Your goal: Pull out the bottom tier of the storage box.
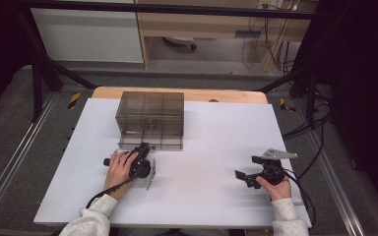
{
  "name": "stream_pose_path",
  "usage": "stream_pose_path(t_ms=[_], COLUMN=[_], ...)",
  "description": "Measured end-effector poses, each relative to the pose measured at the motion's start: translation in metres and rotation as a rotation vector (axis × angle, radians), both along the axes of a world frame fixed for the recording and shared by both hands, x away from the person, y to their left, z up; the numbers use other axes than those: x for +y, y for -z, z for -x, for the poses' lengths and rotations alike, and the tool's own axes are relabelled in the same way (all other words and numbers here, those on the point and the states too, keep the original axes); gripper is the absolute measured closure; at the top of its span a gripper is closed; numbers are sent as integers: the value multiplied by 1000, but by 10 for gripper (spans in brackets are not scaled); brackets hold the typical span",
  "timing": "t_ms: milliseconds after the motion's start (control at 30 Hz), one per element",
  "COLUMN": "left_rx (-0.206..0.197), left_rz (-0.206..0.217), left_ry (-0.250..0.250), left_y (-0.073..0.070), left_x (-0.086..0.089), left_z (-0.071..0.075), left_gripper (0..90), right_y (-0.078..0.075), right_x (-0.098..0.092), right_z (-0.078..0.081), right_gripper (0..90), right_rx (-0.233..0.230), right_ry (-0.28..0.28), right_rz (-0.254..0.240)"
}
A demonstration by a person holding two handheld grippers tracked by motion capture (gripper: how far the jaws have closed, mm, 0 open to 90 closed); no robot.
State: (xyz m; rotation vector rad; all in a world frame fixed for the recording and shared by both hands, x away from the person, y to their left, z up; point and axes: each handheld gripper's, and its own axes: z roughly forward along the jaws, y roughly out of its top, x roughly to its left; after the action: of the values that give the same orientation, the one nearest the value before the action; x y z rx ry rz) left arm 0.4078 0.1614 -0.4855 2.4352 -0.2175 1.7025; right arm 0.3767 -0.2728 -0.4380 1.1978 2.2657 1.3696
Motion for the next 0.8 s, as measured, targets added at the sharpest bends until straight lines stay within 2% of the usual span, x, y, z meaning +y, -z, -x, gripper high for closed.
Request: stream_pose_path(t_ms=[800], left_rx=[14], left_rz=[6], left_ry=[5], left_y=[2], left_x=[0], left_z=[5], left_gripper=[677], right_y=[0], right_x=[0], right_z=[0], right_gripper=[5], right_rx=[0], right_ry=[0], right_rz=[1])
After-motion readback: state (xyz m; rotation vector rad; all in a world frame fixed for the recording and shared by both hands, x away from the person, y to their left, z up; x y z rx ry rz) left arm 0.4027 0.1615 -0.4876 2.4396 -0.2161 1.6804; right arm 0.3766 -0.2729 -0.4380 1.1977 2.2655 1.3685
